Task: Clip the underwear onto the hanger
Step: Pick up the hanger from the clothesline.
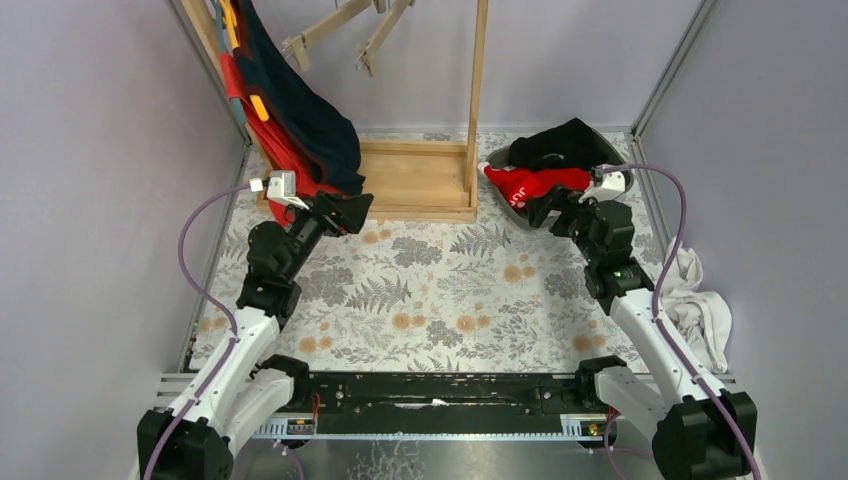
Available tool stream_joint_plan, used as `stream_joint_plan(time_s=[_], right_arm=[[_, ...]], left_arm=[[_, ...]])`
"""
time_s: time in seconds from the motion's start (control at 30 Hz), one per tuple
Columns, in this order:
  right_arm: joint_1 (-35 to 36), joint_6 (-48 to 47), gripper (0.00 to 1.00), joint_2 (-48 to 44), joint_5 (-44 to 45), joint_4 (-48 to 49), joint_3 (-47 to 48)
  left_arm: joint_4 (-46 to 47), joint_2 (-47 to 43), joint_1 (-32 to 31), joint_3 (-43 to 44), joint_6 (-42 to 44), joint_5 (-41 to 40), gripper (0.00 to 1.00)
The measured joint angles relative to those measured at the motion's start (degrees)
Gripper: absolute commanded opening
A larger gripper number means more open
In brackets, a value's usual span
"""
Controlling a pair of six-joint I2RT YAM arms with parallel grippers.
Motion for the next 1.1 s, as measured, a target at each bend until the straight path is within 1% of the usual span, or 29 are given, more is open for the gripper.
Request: stream_joint_plan(time_s=[0.5, 0.93, 1.03, 1.1], right_arm=[[0.0, -0.8, 0.99, -1.8, 0.4, -0.7, 0.0], [0.0, -1.7, 0.99, -2.8, 1.5, -2.6, 0.0], [0.0, -2.1, 0.99, -2.9, 1.8, -2.8, 0.0], [0.0, -2.4, 0.99, -3.0, 1.9, -3.1, 0.0]], left_arm=[[0.0, -0.1, 0.0, -1.0, -1.7, -0.2, 1.00], [-2.6, 0.6, 0.0, -0.7, -1.8, -0.2, 1.00], [-3.8, 0.5, 0.0, 0.1, -1.7, -0.3, 0.98], [-6.1, 0.3, 0.0, 2.4, -1.2, -0.7, 0.96]])
